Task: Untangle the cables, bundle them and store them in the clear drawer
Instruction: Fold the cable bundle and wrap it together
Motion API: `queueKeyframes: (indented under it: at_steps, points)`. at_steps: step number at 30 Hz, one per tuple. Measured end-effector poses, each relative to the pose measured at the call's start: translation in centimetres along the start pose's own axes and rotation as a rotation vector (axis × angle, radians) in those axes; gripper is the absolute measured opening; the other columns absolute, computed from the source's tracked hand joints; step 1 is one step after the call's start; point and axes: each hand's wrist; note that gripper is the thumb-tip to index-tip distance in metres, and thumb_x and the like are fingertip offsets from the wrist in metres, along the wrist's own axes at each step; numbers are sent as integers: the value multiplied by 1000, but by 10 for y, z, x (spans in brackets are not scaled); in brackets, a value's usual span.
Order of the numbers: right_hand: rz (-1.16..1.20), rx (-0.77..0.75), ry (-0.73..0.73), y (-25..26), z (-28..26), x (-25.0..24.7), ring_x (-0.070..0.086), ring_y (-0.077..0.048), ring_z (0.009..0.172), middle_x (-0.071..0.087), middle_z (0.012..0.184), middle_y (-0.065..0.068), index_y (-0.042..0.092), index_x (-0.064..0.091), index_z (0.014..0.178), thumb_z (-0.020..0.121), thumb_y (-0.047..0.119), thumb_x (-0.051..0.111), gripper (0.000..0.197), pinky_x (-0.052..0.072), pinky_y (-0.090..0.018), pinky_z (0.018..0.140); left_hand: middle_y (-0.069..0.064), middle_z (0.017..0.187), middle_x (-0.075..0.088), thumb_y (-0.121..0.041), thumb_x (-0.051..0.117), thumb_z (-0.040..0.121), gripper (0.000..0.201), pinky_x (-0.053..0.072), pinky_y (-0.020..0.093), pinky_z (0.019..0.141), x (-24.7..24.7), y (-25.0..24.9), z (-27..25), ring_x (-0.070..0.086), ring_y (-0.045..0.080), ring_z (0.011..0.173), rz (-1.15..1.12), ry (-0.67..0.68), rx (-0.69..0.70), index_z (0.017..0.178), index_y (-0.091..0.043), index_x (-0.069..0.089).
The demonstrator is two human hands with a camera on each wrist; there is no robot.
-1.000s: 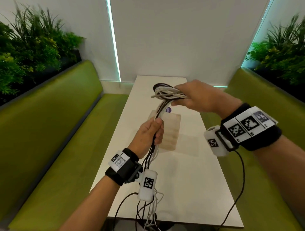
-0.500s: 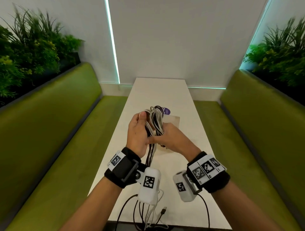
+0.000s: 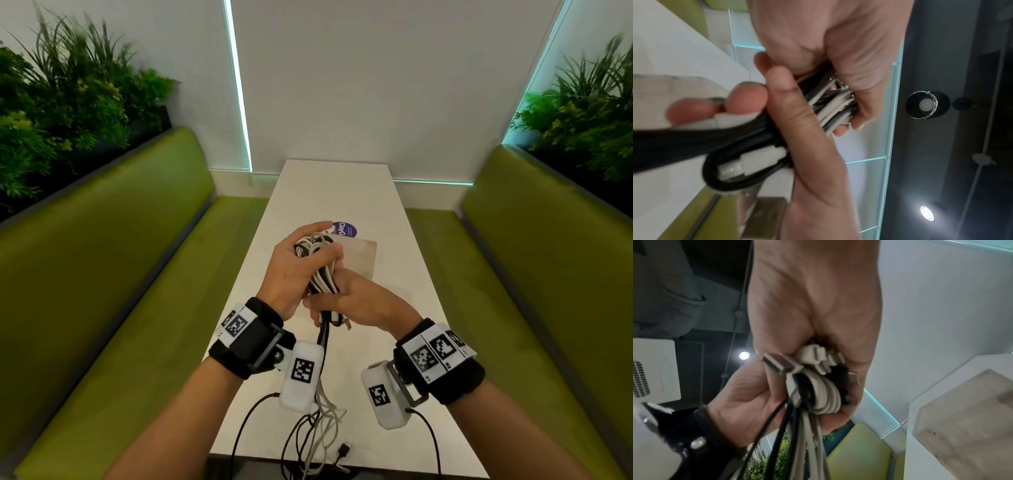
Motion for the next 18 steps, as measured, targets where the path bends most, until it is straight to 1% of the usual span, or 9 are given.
queueKeyframes:
  at_steps: [3,7,9,11,13,15,16,17,18]
  points:
    - [38,-25,7,-1,-2,7,58,-7,58,62,62,-1,11,59,66,93,21,57,30,45,-15,58,8,63,59,-8,66,87,3,50,30,60,5,-7,-1,55,17,55,74,50,-19,89,-10,67]
    - [63,-42,-51,-4,-5,15,49,-8,46,56,54,-5,3,55,58,94,19,55,40,39,-13,47,9,60,56,-15,67,88,14,49,31,56,9,-9,-2,51,17,49,105,60,-37,75,-12,60]
    - [97,-43,-91,-5,-6,17,48,-18,48,54,55,-10,-1,55,62,93,18,55,37,39,-18,46,8,63,59,-19,68,87,14,50,30,57,8,-9,-2,55,16,52,129,77,-14,76,-14,60]
    - [155,-33,-130,-7,-5,15,47,-25,53,54,56,-11,5,54,63,92,20,57,33,39,-26,49,9,74,66,-27,70,83,15,53,28,63,5,-10,-2,64,17,64,115,98,32,88,-15,63]
    - [196,-29,-175,-9,-5,11,47,-26,54,55,56,-10,9,55,62,92,23,57,33,39,-31,50,10,95,69,-46,73,74,52,55,29,73,-2,-4,-2,69,19,84,108,139,49,116,-20,55]
    - [243,-77,-235,-9,-6,6,50,-30,56,58,59,-11,6,61,70,92,30,57,33,43,-33,51,5,104,66,-62,74,63,95,54,30,77,-11,9,-7,67,13,84,124,176,-18,141,-30,29]
    - [274,-115,-264,-9,-6,4,54,-34,60,61,63,-14,3,63,77,92,31,55,34,47,-37,57,1,106,63,-64,72,64,103,53,30,79,-14,18,-12,66,9,82,150,207,-58,146,-33,17]
    - [330,-146,-292,-8,-5,1,56,-36,64,61,66,-15,1,62,80,94,28,54,31,50,-41,64,-1,111,62,-64,69,69,101,52,32,85,-15,27,-18,66,6,88,191,241,-99,147,-35,12]
    - [406,-164,-322,-8,-4,-2,57,-34,66,60,67,-13,2,60,80,95,22,54,26,51,-41,68,-2,119,61,-64,64,73,92,51,36,92,-14,34,-25,66,8,99,231,285,-130,146,-38,14]
Point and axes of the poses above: each hand's wrist, its own z-axis towards the middle knuckle, its own x-axis out of the palm, y = z × x
